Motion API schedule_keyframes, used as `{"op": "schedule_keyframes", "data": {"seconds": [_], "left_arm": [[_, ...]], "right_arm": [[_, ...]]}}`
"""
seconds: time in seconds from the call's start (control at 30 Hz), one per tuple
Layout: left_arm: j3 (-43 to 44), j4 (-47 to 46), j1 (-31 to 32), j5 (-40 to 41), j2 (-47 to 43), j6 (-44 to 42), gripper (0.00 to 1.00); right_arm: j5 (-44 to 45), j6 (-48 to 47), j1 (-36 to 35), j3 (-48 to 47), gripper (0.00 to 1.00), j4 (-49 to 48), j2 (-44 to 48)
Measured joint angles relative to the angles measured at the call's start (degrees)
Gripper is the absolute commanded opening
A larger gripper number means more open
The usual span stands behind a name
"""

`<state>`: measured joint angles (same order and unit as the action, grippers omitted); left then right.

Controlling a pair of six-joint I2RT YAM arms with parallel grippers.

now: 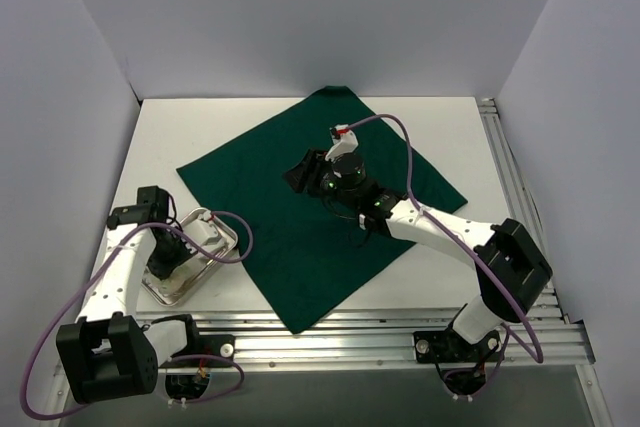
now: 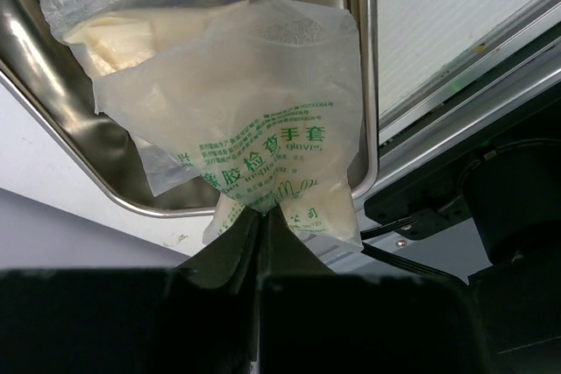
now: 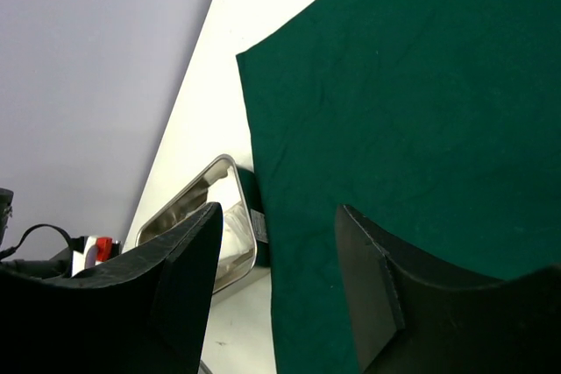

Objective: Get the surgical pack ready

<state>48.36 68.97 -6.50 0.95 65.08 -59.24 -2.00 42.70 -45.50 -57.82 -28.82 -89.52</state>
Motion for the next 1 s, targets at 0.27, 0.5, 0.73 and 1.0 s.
{"op": "schedule_keyframes", "data": {"seconds": [0.27, 0.5, 0.73, 1.0], "left_arm": [[-0.17, -1.53, 0.0, -0.79, 1.05, -1.27, 0.14], [-0.17, -2.49, 0.02, -0.76, 4.48, -1.68, 0.65], [1.14, -0.79, 0.02, -0.96, 3.67, -1.38, 0.76], [12.31, 3.5, 0.0, -2.36, -0.09, 2.4, 0.83]], "right_arm": [[1.86, -0.33, -1.11, -0.94, 0.5, 0.76, -0.39], [2.56, -0.9, -1.46, -0.96, 0.5, 1.16, -0.42], [2.67, -2.4, -2.03, -3.02, 0.5, 1.27, -2.89], [-1.73, -8.15, -4.85, -14.73, 0.42, 3.41, -14.51]]}}
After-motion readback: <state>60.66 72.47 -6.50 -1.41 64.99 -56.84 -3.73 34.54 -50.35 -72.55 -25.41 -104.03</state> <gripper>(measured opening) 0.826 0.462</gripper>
